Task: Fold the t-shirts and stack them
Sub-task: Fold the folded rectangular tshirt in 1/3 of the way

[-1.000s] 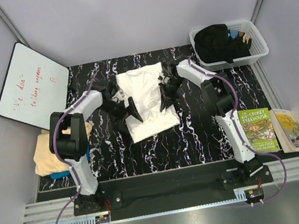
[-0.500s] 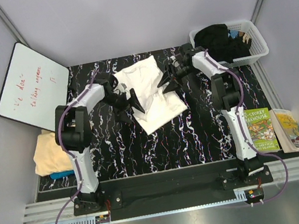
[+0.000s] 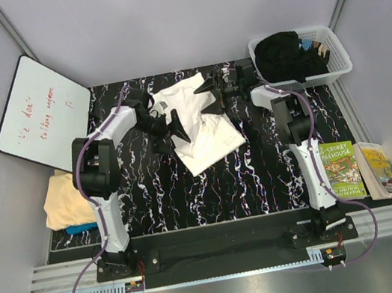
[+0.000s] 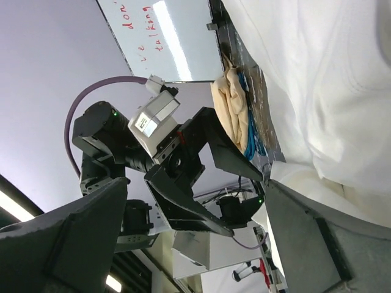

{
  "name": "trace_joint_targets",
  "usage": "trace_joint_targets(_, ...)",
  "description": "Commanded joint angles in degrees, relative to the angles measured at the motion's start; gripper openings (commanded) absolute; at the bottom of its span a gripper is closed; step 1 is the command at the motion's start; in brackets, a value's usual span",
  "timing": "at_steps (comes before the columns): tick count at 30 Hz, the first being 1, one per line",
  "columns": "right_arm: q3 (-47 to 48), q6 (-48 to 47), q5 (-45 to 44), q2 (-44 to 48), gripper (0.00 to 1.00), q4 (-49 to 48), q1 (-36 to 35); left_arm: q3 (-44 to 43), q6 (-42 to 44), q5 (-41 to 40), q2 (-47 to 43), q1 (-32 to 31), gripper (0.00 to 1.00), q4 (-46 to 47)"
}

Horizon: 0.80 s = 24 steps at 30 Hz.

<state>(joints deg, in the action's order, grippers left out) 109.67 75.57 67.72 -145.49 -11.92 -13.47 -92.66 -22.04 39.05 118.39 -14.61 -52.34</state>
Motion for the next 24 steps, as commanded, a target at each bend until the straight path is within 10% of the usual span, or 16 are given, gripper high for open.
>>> trace_joint_targets(1,1.49,-7.94,0.40,5.91,1.00,-0.81,0.12,-2.26,3.23,-0.02,-1.14,-1.03,0.99,1.45)
trace_joint_targets(5,14.41,-35.54,-11.18,7.15,1.00,46.52,0.12,-3.13,5.51,-5.45,-1.84,-3.14,0.99,1.54)
trace_joint_targets(8,22.77,-46.28,-26.10,6.98,1.00,63.27,0.03,-5.41,7.71,-11.42,-2.55,-6.03,0.99,1.45)
trace_joint_targets(24,12.43,-55.44,-47.33,16.82,0.87,71.69,-1.29,-17.20,10.53,-32.89,3.69,-15.62,0.99,-5.06)
